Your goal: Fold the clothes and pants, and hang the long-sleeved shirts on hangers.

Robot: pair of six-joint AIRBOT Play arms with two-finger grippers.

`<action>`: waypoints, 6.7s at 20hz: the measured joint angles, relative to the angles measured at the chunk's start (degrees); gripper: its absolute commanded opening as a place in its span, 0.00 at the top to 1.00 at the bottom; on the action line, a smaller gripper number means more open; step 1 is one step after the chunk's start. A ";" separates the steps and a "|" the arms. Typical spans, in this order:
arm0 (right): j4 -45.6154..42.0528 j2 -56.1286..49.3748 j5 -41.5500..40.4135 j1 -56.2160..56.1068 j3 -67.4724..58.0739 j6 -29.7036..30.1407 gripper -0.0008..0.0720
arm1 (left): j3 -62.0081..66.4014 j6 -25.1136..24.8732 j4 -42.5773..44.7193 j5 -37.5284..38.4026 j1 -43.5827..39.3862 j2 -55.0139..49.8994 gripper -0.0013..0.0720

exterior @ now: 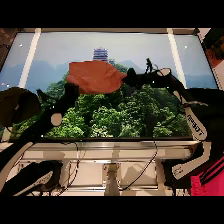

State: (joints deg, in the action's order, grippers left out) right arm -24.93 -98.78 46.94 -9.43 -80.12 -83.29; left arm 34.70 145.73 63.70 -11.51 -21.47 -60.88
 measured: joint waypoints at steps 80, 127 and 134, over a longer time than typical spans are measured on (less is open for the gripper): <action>-14.62 41.83 -9.86 6.19 44.33 -26.51 0.96 | 13.49 20.94 71.89 37.59 -18.08 1.99 0.98; -19.50 -8.57 34.56 19.89 5.01 11.32 0.20 | 39.28 23.41 69.11 15.61 -13.53 -9.68 0.06; -19.06 -10.01 34.32 17.18 3.04 11.17 0.97 | 39.28 23.39 69.13 15.58 -13.73 -9.55 0.06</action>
State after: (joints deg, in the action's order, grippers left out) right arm -43.99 -108.79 81.25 7.75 -77.08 -72.12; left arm 73.97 169.12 132.84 4.08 -35.20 -70.43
